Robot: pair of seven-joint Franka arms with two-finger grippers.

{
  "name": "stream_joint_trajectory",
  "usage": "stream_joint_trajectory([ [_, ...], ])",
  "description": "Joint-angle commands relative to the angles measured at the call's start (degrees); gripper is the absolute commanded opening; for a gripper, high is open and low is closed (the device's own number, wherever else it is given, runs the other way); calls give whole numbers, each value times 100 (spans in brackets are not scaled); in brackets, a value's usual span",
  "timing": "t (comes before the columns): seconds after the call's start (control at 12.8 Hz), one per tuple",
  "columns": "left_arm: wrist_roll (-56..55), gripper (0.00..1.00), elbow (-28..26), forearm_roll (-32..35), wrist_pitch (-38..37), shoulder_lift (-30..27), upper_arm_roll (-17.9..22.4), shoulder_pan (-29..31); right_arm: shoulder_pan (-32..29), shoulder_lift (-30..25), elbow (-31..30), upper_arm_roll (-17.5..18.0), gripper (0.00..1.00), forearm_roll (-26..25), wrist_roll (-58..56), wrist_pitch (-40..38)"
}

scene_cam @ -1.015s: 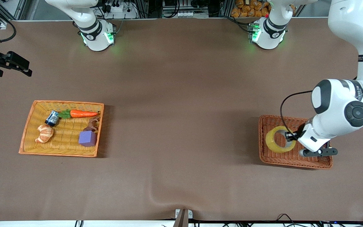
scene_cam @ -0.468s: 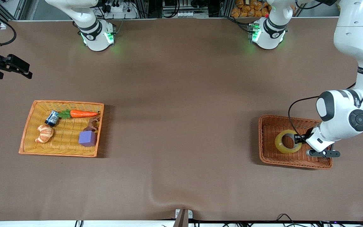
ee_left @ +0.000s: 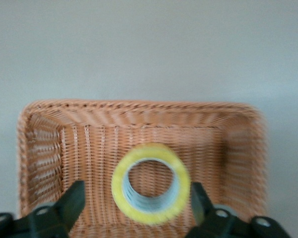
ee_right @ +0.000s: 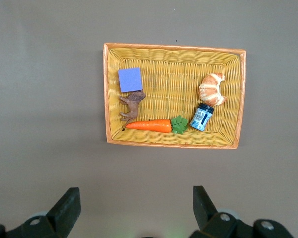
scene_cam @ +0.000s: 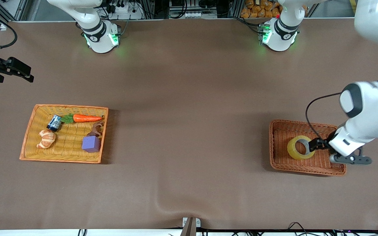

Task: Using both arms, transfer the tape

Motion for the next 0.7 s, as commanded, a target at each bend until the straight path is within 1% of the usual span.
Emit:
stream_joint_trajectory([
  [0.0,-85,100,481,109,-1162,-635,-191,-32,-16,95,170,24,100,-30,108,-70],
  [0.16,-286,100,922,73,-1989,-907,-235,-23,-16,95,170,24,100,-30,108,-70],
  [0.39,-304,100,1537,117,-3097,-1120,-288,-23,-25,95,170,24,100,-30,108,-70],
  [0.55,-296,100,1592,47,-3599,-1356,-297,12,-25,104,170,24,100,-30,108,-62],
  [0.62,-296,100,1592,38,-3680,-1523,-297,12,-25,104,170,24,100,-30,108,-61],
])
